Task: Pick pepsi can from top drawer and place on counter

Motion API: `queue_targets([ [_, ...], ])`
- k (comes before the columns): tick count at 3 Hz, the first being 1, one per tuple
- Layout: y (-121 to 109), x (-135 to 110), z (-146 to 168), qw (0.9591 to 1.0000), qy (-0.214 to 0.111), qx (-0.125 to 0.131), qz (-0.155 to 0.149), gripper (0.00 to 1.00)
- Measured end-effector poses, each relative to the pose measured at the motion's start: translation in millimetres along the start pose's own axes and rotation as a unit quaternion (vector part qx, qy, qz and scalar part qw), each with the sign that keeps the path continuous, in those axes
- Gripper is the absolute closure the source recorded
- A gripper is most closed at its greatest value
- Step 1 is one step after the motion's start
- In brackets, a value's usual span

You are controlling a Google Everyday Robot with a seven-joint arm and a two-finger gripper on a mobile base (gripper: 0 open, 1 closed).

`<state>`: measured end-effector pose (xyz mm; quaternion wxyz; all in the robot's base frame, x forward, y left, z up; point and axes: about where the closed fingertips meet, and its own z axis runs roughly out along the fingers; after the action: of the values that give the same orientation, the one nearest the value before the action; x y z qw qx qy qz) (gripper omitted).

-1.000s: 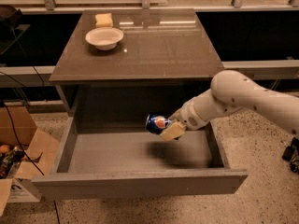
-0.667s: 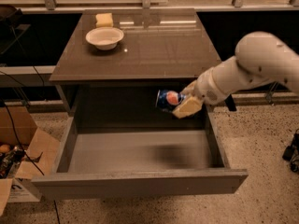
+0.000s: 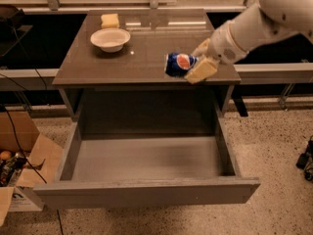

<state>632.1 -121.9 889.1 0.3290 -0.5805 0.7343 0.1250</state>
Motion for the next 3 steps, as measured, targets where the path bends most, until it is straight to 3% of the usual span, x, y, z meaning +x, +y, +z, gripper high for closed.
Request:
queue_targets([
  [1,-38,-36,6,0.9997,-0.007,0.007,-0.024,1.00],
  [2,-64,-59,26,0.9993,-0.016,0.002,-0.033,0.88],
  [3,-77,-67,62,0.9992,-0.017,-0.013,-0.034,0.71],
])
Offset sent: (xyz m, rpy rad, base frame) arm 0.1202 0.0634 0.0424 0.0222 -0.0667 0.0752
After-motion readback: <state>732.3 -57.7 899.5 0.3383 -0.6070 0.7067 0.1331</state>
